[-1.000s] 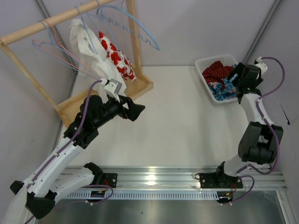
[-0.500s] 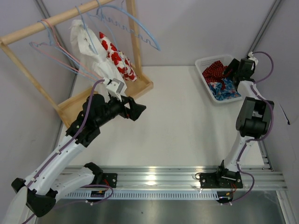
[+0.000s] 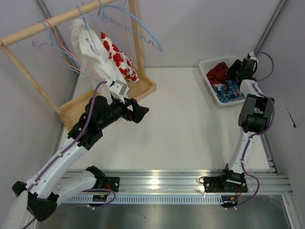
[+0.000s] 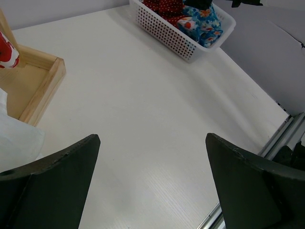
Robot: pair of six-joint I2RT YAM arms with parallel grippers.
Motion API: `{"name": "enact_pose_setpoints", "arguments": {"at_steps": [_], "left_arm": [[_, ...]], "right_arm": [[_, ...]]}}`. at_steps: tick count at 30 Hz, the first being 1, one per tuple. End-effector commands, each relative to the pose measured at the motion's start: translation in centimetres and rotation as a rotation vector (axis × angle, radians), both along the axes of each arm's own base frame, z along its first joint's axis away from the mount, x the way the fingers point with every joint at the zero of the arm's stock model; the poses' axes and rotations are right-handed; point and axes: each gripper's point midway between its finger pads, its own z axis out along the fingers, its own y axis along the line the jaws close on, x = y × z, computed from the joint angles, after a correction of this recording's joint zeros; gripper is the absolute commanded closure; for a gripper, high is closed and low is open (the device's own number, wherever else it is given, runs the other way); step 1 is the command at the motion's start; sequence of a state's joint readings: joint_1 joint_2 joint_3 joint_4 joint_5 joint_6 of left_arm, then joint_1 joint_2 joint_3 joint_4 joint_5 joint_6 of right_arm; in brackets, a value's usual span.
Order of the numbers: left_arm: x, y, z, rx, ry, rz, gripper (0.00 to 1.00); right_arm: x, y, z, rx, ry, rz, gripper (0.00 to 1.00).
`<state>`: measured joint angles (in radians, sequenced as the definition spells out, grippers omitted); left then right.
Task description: Place the skirt on the hanger
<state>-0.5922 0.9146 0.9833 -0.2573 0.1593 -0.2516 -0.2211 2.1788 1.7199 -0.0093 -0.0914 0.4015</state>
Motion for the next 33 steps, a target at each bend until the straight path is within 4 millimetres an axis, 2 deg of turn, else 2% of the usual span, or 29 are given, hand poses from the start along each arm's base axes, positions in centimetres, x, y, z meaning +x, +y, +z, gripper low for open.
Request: {"name": "enact_pose_setpoints", "arguments": {"at_steps": [1,2,4,9,12,16,18,19,21,23,27,28,30,31,33], "left_arm": [[0.3,0.5,1.3,0.0,-0.04,0.018,0.01],[0.3,0.5,1.2,0.002,-0.038,0.019,0.0],[0.3,0.5,1.1,0.005,-0.037,0.02,0.0],[0.2,0.6,1.4,0.002,-0.042,0.017,0.0],[0.0,0.5,1.5,-0.002,-0.045,0.008,0.01],[-0.1,0.4,1.5,-0.002,-0.046,0.0,0.01],[-0.1,0.4,1.5,-0.003,-0.047,0.002,0.0],[-0.2,0.4,1.6,-0.004,-0.05,-0.001,0.0],[-0.2,0.5,1.8,-0.006,-0.057,0.0,0.0],[-0.2,0.5,1.8,-0.004,-0.059,-0.001,0.0],[-0.3,0.6,1.9,-0.003,-0.066,-0.003,0.01],[-0.4,0.6,2.1,-0.005,-0.07,-0.007,0.01],[-0.5,0.5,2.1,-0.008,-0.069,-0.019,0.01],[-0.5,0.5,2.1,-0.01,-0.069,-0.021,0.0],[-0.6,0.5,2.3,-0.015,-0.068,-0.025,0.0]], "right_arm": [[2.0,1.1,0.6,0.024,-0.026,0.038,0.46],[2.2,1.2,0.9,0.027,-0.032,0.034,0.47],[2.3,1.2,0.2,0.021,-0.018,0.024,0.46],[1.9,1.2,-1.3,0.037,0.026,0.003,0.39],[1.8,1.5,-1.4,0.034,0.024,0.003,0.33],[1.8,1.5,-1.6,0.011,0.045,-0.012,0.34],[2.0,1.8,-2.1,-0.007,0.052,-0.011,0.45],[2.2,1.8,-1.9,-0.019,0.049,-0.01,0.62],[2.5,2.0,-2.2,-0.023,0.054,-0.003,0.84],[3.2,2.2,-1.2,-0.019,0.036,0.005,1.0],[3.8,3.1,2.3,-0.045,-0.025,0.043,1.0],[3.7,3.4,4.7,-0.06,-0.063,0.052,1.0],[3.7,3.8,8.2,-0.101,-0.12,0.068,1.0],[3.3,4.2,11.5,-0.116,-0.173,0.073,1.0],[2.9,4.7,16.1,-0.133,-0.253,0.077,1.0]]}}
